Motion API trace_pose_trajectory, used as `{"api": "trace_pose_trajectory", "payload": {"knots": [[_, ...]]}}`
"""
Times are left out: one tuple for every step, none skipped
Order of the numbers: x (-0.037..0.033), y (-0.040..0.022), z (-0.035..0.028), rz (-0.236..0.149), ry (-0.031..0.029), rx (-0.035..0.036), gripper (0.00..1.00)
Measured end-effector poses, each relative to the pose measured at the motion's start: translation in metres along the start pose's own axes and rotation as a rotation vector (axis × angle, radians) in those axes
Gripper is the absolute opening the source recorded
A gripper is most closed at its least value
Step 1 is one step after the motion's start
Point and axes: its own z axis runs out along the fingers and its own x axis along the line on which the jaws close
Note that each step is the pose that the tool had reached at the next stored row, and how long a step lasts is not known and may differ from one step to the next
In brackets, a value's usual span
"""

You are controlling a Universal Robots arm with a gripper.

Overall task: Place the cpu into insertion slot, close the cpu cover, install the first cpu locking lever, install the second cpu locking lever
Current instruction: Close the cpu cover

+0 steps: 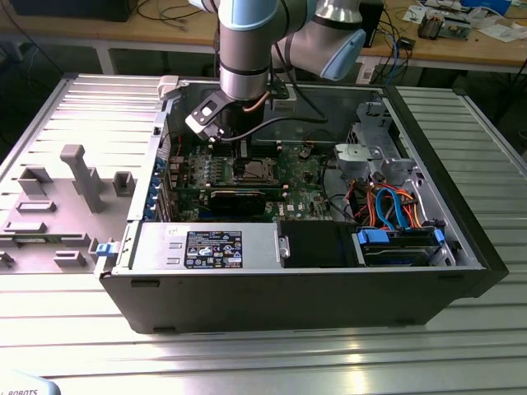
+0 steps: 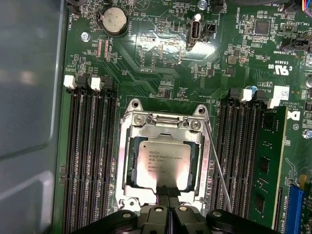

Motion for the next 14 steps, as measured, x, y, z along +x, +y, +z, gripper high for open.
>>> {"api": "trace_pose_trajectory", "payload": {"knots": [[0.0001,0.0,-0.0007,0.0,0.0004,-0.0004,0.11],[0.0002,0.0001,-0.0021,0.0,0.0015,-0.0012,0.11],[0.0005,0.0003,-0.0045,0.0,0.0028,-0.0025,0.11],[0.0003,0.0001,-0.0073,0.0,0.0013,-0.0011,0.11],[0.0,-0.0002,-0.0106,0.0,0.0004,-0.0003,0.11],[0.0,-0.0002,-0.0124,0.0,0.0007,-0.0005,0.11],[0.0,-0.0003,-0.0143,0.0,0.0004,-0.0003,0.11],[0.0,-0.0003,-0.0148,0.0,0.0004,-0.0003,0.11],[0.0,0.0002,-0.0149,0.0,0.0005,-0.0004,0.11],[-0.0003,0.0037,-0.015,0.0,0.0003,-0.0003,0.11],[-0.0006,0.0063,-0.0151,0.0,0.0003,-0.0003,0.11],[-0.0008,0.0097,-0.0152,0.0,0.0003,-0.0003,0.11],[-0.0013,0.0148,-0.0153,0.0,0.0004,-0.0003,0.11],[-0.0018,0.0209,-0.0154,0.0,0.0003,-0.0003,0.11]]}}
